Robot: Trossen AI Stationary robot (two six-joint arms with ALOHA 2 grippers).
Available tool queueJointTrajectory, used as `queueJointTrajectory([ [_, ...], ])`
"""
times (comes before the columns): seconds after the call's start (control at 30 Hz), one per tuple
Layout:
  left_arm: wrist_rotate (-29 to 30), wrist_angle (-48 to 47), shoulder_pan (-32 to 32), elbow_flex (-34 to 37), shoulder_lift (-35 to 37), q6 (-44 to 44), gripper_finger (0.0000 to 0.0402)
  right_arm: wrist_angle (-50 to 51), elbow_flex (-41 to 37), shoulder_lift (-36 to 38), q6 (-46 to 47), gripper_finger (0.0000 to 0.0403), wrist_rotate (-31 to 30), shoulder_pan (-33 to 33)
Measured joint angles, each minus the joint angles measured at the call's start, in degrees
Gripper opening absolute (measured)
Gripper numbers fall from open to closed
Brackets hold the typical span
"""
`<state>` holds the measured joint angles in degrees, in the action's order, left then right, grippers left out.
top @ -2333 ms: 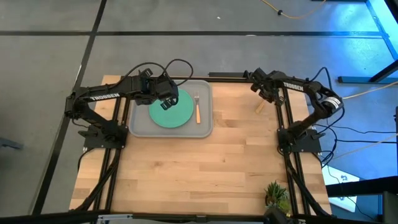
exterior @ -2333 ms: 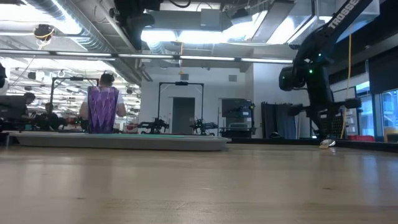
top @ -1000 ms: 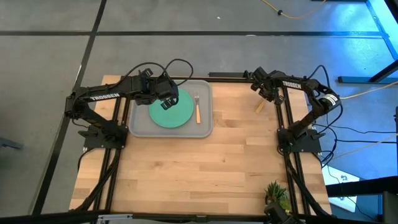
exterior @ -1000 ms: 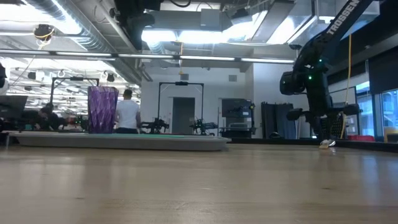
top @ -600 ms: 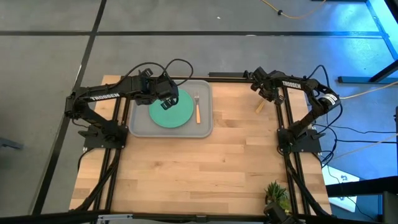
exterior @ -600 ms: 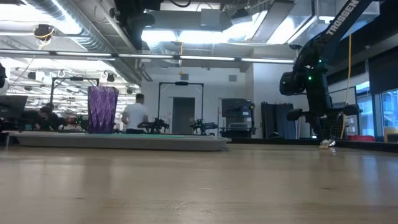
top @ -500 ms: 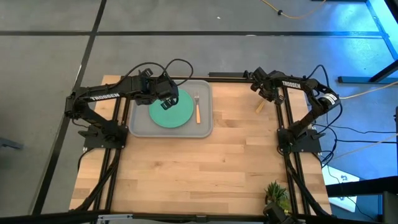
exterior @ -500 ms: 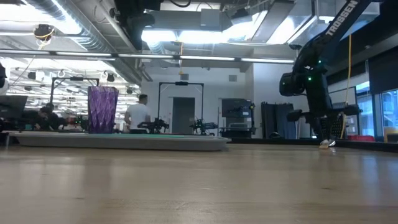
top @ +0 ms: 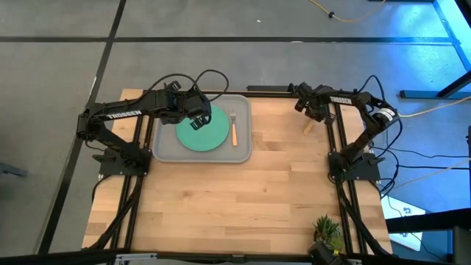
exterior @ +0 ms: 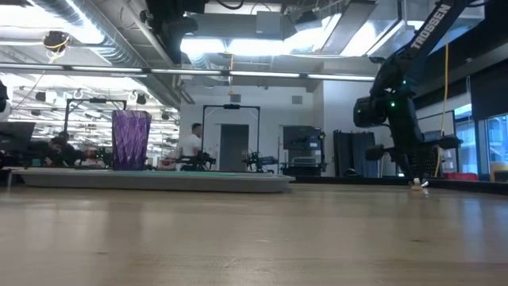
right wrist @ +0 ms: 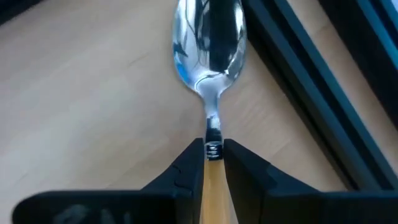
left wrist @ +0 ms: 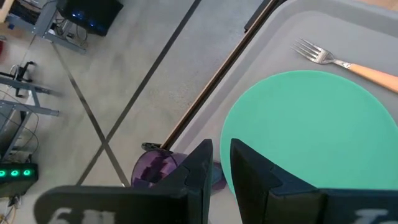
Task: Pick and place plate/cup/fork/spoon on tray
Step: Put the orange spoon on the right side of the light orange fork
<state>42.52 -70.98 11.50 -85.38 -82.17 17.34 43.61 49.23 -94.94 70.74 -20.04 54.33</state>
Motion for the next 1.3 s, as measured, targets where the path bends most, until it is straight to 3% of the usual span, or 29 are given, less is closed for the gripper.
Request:
queueJointTrajectory([
  [0.33,0.0,0.0,0.0,0.0,0.0,0.0,0.0050,-0.1,0.0,0.1,-0.3,0.0068,-0.7,-0.2],
  [0.6,0.0,-0.1,0.0,0.0,0.0,0.0,0.0050,0.8,0.0,0.1,-1.4,0.0068,2.6,-0.2],
  [1.1,0.0,-0.1,0.0,0.0,0.0,-0.1,0.0050,0.7,0.0,-0.4,-17.0,0.0069,6.8,-0.2],
  [1.3,0.0,-0.1,0.0,0.0,0.0,-0.1,0.0050,-0.5,0.0,-0.4,-17.0,0.0069,6.4,-0.2],
])
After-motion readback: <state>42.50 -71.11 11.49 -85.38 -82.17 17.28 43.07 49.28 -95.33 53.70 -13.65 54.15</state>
